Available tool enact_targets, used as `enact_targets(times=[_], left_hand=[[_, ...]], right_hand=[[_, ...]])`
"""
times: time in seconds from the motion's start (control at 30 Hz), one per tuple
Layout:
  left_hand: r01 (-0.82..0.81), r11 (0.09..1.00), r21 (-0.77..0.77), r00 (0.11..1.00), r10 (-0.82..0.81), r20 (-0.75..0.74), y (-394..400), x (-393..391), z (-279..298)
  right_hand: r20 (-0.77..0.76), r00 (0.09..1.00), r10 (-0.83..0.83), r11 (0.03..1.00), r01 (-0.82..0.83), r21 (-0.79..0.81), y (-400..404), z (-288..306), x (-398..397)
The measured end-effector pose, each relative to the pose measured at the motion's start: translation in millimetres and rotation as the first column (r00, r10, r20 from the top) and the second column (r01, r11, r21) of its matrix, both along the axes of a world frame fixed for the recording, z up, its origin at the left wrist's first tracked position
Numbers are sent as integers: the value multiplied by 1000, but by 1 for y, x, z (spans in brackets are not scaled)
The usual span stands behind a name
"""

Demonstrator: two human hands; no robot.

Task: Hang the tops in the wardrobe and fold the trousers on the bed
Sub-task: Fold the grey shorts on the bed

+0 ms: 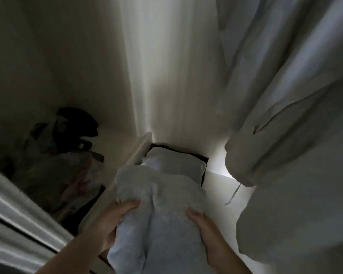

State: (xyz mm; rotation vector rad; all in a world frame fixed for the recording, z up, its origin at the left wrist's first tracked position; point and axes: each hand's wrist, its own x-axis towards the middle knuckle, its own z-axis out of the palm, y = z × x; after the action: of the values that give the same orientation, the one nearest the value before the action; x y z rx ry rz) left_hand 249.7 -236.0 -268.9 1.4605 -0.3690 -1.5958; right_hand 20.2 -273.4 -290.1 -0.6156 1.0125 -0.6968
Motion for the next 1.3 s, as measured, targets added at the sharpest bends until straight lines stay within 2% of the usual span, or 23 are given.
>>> enact_targets(times=[0.2,0.37,0.43,0.53,0.67,0.8,0.97,1.03,1.1,1.17,1.23,1.3], left_hand=[[124,989,78,988,-131,82,-87,13,-26],[253,966,-54,961,-245,126,-181,27,-17],[287,955,-77,948,-271,164,-215,32,-17],[307,950,-59,922,-281,267,-261,42,-32],[294,955,39,857,-281,432,-301,46,-75],[272,960,67,765,-258,590,-311,41,-114],[161,986,41,748,-149,647,-287,51,-134],[208,975,84,687,-206,697,-265,61,-140],[309,938,153,575,-313,756,-242,69,-146],[383,908,168,529,-364,766,-223,73,-145],[357,931,73,594,-286,752,-208,77,-140],[298,954,4,639,-203,742,-198,79,-138]], right_hand=[[0,999,-45,996,45,71,-72,-45,7],[52,996,-67,997,65,43,-153,-53,2],[27,997,-75,997,75,-29,-183,-53,-1],[-18,993,-114,992,113,-51,-219,-65,0],[-49,988,-149,988,151,35,-243,-109,11],[-102,983,-154,986,159,50,-251,-137,16],[-72,992,-99,995,99,0,-228,-139,4],[-108,994,-26,999,22,-47,-206,-142,-2],[-184,982,36,995,-52,-83,-189,-143,-3],[-281,956,77,985,-118,-130,-180,-140,0],[-289,955,60,983,-107,-149,-173,-139,1],[-217,976,6,994,-28,-103,-165,-141,1]])
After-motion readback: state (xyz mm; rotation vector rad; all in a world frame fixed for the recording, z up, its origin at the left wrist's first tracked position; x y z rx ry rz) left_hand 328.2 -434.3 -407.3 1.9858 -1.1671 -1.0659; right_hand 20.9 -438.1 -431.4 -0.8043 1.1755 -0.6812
